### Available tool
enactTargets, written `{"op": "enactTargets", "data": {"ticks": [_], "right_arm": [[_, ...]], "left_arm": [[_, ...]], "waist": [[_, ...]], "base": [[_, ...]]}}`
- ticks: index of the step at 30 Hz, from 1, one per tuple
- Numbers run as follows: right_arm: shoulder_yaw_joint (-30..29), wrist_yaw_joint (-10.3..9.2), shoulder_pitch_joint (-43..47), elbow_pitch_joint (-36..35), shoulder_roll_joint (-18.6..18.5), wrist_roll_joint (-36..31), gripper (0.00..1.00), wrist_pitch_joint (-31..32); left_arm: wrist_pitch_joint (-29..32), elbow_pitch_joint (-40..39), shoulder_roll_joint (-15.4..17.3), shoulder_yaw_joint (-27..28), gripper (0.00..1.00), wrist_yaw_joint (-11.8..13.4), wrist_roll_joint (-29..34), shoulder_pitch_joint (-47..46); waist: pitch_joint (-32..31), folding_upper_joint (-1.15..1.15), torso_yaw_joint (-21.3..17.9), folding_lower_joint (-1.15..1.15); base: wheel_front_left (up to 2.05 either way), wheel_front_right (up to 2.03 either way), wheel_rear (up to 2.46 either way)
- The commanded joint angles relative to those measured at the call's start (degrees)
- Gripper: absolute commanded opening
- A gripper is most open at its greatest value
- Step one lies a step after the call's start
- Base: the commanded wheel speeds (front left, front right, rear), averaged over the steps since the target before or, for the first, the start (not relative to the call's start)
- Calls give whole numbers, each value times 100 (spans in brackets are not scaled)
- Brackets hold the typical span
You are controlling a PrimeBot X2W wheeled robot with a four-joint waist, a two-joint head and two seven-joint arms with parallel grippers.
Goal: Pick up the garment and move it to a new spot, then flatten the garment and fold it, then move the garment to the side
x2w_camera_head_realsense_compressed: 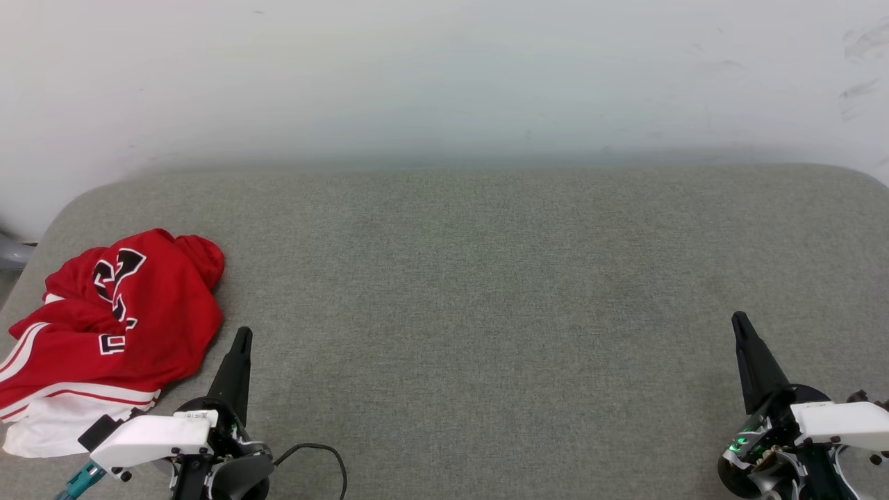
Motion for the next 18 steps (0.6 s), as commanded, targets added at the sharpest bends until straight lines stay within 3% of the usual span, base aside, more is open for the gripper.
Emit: {"op": "enactTargets", "data": {"ticks": [1,18], "right_arm": [[3,-2,-70,4,18,-25,0,4],[4,-2,-70,4,18,-25,0,4]], "left_arm": [[13,-5,3,12,0,-21,0,-37],[13,-5,3,12,0,-21,0,-37]], "waist": [[0,0,0,0],[0,0,0,0]], "base": [[0,0,0],[0,0,0]]}}
